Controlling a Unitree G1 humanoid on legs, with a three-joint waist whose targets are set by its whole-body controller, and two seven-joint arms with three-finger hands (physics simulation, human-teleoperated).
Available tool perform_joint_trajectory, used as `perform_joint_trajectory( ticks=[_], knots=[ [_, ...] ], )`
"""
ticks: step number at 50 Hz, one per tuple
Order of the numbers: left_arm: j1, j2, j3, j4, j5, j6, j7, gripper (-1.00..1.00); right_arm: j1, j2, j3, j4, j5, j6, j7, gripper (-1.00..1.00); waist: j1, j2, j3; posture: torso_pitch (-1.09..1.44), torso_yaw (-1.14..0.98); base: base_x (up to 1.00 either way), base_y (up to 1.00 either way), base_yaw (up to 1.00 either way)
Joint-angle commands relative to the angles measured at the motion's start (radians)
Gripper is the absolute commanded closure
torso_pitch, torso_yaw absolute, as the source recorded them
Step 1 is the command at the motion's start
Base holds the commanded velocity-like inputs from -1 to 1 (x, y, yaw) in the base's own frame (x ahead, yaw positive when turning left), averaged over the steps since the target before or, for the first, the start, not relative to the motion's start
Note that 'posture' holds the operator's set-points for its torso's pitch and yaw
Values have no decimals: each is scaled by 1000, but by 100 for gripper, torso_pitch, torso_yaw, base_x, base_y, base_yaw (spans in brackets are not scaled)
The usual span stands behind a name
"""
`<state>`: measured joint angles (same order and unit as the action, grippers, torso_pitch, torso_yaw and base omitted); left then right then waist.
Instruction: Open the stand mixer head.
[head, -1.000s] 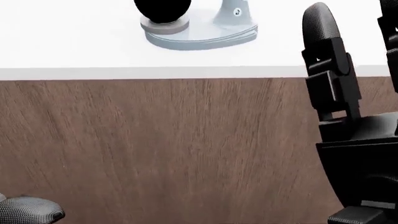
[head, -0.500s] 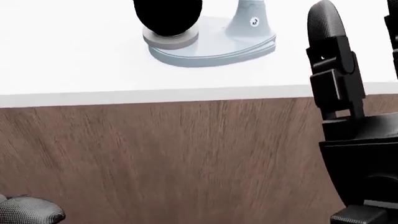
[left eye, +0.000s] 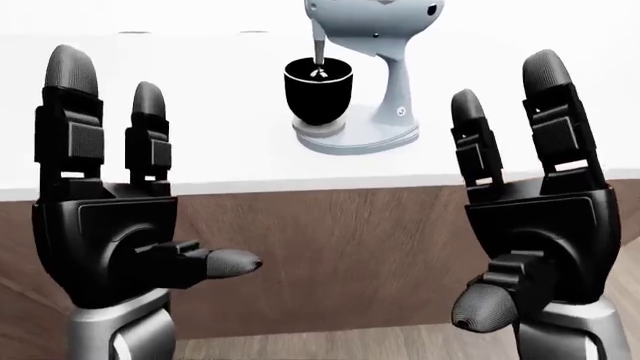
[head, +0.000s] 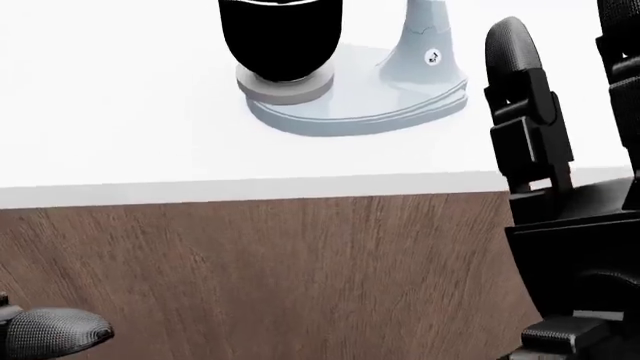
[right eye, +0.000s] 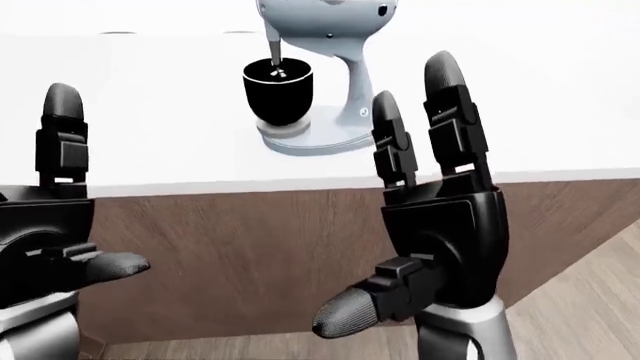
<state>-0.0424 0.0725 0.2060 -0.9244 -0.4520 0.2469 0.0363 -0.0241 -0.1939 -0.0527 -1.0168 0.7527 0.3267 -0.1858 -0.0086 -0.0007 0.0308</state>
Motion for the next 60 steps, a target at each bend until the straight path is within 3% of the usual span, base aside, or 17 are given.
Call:
perform_joint_trajectory(
  ticks=[1, 3, 12, 15, 23, 25, 30, 33, 36, 38, 39, 45, 50, 52, 54, 56, 60],
  knots=[
    [-16, 4, 0, -33, -2, -18, -3, -95, -16, -6, -16, -30, 17, -27, -3, -100, 3, 13, -36, 0, 0, 30, 0, 0],
    [-16, 4, 0, -33, -2, -17, -3, -95, -15, -10, -14, -30, 21, -30, -5, -100, 14, 14, 53, 0, 0, 71, 0, 0],
    [-19, 6, 4, -32, -8, -15, 0, -95, -18, -17, -12, -30, 21, -34, -15, -100, 23, -14, -11, 0, 0, 20, 0, 0],
    [-18, 5, 1, -30, -7, -16, -1, -95, -14, -12, -9, -30, 10, -33, -5, -100, 0, -9, 75, 0, 0, 86, -14, 0],
    [-19, 6, 2, -28, -20, -10, 9, -95, -14, -8, -8, -30, 7, -30, 1, -100, -3, 21, -11, 0, 0, 14, 0, 0],
    [-19, 6, 4, -27, -22, -11, 8, -95, -15, -12, -12, -30, 18, -34, -1, -100, 6, 21, 69, 0, 0, 84, -3, 0],
    [-21, 8, 7, -27, -21, -10, 8, -95, -21, -3, -15, -30, 4, -19, -10, -100, 22, 11, 4, 0, 0, 45, -1, 0],
    [-20, 7, 5, -25, -18, -14, 5, -95, -12, -3, -3, -30, -15, -28, 5, -100, 35, -36, 1, 0, 0, 0, 0, 0],
    [-20, 8, 7, -25, -20, -13, 5, -95, -17, -5, -15, -30, 14, -25, -3, -100, 25, -22, -18, 0, 0, 3, 0, 0],
    [-18, 6, 4, -25, -16, -15, 4, -95, -14, -3, -14, -30, 9, -27, 5, -100, 14, -23, 58, 0, 0, 75, 0, 0],
    [-18, 7, 4, -26, -17, -14, 4, -95, -12, -2, -9, -30, -1, -27, 6, -100, 4, -25, 59, 0, 0, 80, 0, 0],
    [-17, 6, 5, -25, -17, -16, 2, -95, -12, 2, -10, -30, 2, -28, 3, -100, -6, 28, -3, 0, 0, 12, 0, 0],
    [-16, 6, 6, -26, -18, -15, 2, -95, -10, -11, -7, -30, 12, -41, 1, -100, 6, 19, -33, 0, 0, 11, 0, 0],
    [-17, 6, 6, -27, -18, -15, 2, -95, -11, -10, -8, -30, 15, -45, -4, -100, 20, 18, 53, 0, 0, 68, 0, 0],
    [-16, 6, 5, -27, -17, -15, 2, -95, -12, -13, -6, -30, 12, -34, -14, -100, 23, 7, 51, 0, 0, 26, 0, 0],
    [-16, 6, 6, -28, -18, -14, 2, -95, -15, -9, -10, -30, 10, -31, -14, -100, 25, -8, -3, 0, 0, 0, 0, 0],
    [-17, 7, 6, -27, -18, -14, 2, -95, -15, -6, -8, -30, 6, -30, -13, -100, 27, -21, 7, 0, 0, 0, 0, 0]
  ],
)
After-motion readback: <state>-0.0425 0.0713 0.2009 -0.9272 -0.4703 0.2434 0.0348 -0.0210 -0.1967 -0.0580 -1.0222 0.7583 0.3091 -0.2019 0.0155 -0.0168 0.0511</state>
